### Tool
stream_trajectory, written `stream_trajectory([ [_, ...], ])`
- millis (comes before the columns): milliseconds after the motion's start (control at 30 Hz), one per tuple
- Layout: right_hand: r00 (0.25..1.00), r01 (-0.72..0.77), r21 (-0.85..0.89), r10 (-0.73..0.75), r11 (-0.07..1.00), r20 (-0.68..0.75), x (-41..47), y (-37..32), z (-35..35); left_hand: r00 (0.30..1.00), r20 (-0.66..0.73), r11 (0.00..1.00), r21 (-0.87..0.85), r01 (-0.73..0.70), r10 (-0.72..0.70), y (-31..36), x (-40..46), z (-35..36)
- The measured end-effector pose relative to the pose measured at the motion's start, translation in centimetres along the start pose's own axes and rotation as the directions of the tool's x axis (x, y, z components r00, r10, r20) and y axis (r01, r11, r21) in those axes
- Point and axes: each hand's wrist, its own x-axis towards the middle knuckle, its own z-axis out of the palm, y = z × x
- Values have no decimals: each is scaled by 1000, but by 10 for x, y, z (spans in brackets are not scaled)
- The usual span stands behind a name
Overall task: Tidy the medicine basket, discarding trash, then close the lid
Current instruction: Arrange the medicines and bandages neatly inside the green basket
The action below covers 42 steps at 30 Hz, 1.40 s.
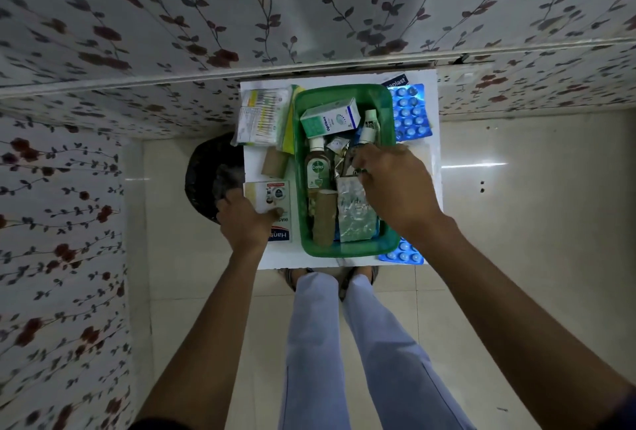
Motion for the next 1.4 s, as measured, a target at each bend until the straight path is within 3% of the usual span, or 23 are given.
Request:
stream_trajectory([
  [100,989,59,112,-43,992,-142,-9,8,-6,1000,-5,996,-86,-19,19,-2,0,-2],
  [200,967,-128,247,176,961,-182,-17,37,-16,1000,6,966,-258,-4,5,2,-12,-17],
  [367,905,-425,107,421,899,56,-41,88,-4,993,-103,936,-352,11,-50,5,-41,-52],
  [467,910,-396,19,390,918,143,-61,91,19,996,-91,872,-486,-51,7,13,-59,-68],
  [567,920,-350,-32,350,936,175,-72,89,44,986,-14,837,-525,-151,169,35,-77,-71],
  [733,922,-360,-44,363,932,135,-75,84,62,915,140,842,-465,-275,377,81,-96,-34],
  [900,914,-376,-57,381,925,138,-73,86,58,861,112,864,-161,-477,497,103,-100,4],
  [1000,902,-393,-62,398,917,165,-71,91,40,849,129,855,14,-519,513,101,-99,10],
  [1200,933,-328,8,322,945,163,-65,89,-4,838,149,821,172,-544,524,100,-93,11],
  [1300,937,-289,3,282,957,205,-56,79,-22,850,163,828,194,-526,502,103,-91,11],
  [1400,970,-205,-94,216,974,117,-45,65,-52,839,165,824,168,-541,518,105,-90,5],
])
